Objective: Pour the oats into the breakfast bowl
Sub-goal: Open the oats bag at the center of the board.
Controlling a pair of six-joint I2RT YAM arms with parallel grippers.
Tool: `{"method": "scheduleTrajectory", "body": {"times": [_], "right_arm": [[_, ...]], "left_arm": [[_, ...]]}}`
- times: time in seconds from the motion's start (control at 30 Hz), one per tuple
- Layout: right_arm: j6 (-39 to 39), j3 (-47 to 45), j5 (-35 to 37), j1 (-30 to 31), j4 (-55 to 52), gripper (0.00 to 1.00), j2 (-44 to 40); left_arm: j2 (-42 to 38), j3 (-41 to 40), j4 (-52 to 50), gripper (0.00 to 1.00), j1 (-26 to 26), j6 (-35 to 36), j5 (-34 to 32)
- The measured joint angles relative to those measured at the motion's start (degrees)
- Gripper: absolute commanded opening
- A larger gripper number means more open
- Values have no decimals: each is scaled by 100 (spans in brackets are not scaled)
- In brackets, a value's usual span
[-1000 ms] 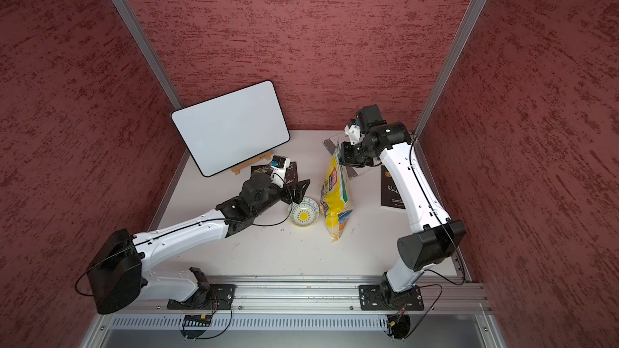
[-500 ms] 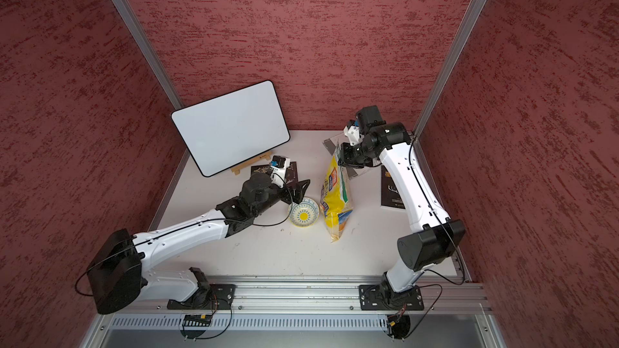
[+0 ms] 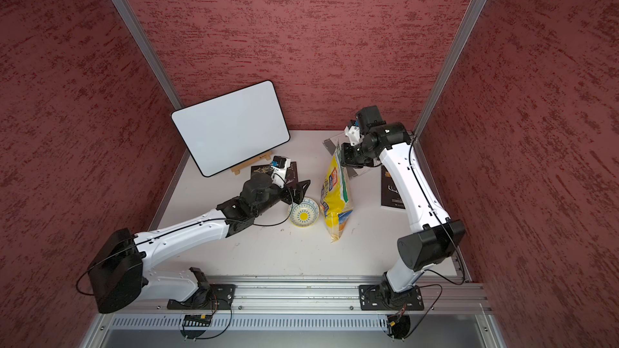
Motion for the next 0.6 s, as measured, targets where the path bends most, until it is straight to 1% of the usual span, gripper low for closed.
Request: {"method": "scheduleTrajectory", "body": {"times": [0.13, 0.33, 0.37, 0.43, 0.6], "right_arm": [[0, -153, -11, 0, 42, 5, -24], [15, -743, -101, -11, 227, 7, -140], [28, -852, -144, -15, 286, 7, -175], [46, -1014, -260, -33, 380, 0, -236], [162, -1270, -605, -55, 715, 0, -407]], "left_arm": [[0, 4, 0, 100, -2, 0, 2], [42, 184, -50, 100, -28, -7, 31], [46, 229, -57, 100, -31, -7, 46], [57, 317, -61, 100, -35, -11, 63], [85, 485, -122, 100, -39, -87, 168]]}}
